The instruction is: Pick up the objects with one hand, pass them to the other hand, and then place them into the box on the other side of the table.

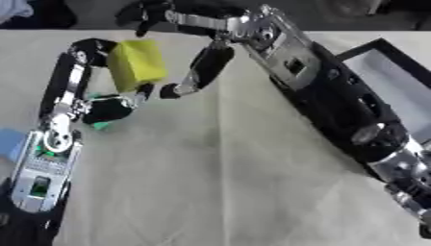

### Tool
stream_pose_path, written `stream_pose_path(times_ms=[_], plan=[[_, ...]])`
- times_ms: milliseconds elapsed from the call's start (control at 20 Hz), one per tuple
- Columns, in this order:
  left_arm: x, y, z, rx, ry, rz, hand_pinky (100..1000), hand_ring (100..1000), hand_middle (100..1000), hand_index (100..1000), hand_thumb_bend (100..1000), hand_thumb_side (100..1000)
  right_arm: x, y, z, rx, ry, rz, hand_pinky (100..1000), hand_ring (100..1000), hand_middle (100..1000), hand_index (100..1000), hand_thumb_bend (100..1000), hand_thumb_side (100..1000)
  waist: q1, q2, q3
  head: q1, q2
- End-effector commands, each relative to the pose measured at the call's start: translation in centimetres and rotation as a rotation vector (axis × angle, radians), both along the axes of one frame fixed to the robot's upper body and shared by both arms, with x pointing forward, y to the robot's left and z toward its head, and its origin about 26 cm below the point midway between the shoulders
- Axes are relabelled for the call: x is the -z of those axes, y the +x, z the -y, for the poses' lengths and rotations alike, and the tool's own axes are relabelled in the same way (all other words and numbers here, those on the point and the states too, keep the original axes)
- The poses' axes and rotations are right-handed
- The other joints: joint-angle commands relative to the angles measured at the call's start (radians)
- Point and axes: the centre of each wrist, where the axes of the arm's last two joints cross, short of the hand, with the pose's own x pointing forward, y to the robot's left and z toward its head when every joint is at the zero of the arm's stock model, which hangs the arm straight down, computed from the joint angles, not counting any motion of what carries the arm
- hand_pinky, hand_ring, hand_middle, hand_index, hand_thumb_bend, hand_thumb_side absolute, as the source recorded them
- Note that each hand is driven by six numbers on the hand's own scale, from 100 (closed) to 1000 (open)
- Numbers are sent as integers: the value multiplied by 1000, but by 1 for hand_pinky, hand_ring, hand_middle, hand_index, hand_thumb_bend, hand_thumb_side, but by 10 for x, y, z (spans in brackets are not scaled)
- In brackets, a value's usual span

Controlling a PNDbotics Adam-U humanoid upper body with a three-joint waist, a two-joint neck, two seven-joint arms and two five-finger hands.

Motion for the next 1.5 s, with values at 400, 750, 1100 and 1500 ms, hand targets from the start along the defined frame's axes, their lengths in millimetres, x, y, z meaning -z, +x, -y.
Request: stream_pose_path(times_ms=[400,750,1100,1500], plan=[[-4,-1,4,73,-60,21,725,541,346,445,100,100,8,15,4,70,52,-45,910,821,922,916,436,145,-5,7,6,-7,-1],[-1,0,7,129,-100,18,727,544,347,446,100,100,10,15,3,91,87,-109,902,803,884,880,358,124,-5,11,10,-13,-1],[2,1,8,164,-117,7,729,548,349,451,100,100,12,14,9,105,83,-152,896,778,853,847,259,131,-6,17,13,-16,-1],[7,3,10,178,-123,-4,730,552,352,455,100,100,16,14,9,93,64,-196,894,738,765,763,165,100,-6,19,13,-15,-1]])
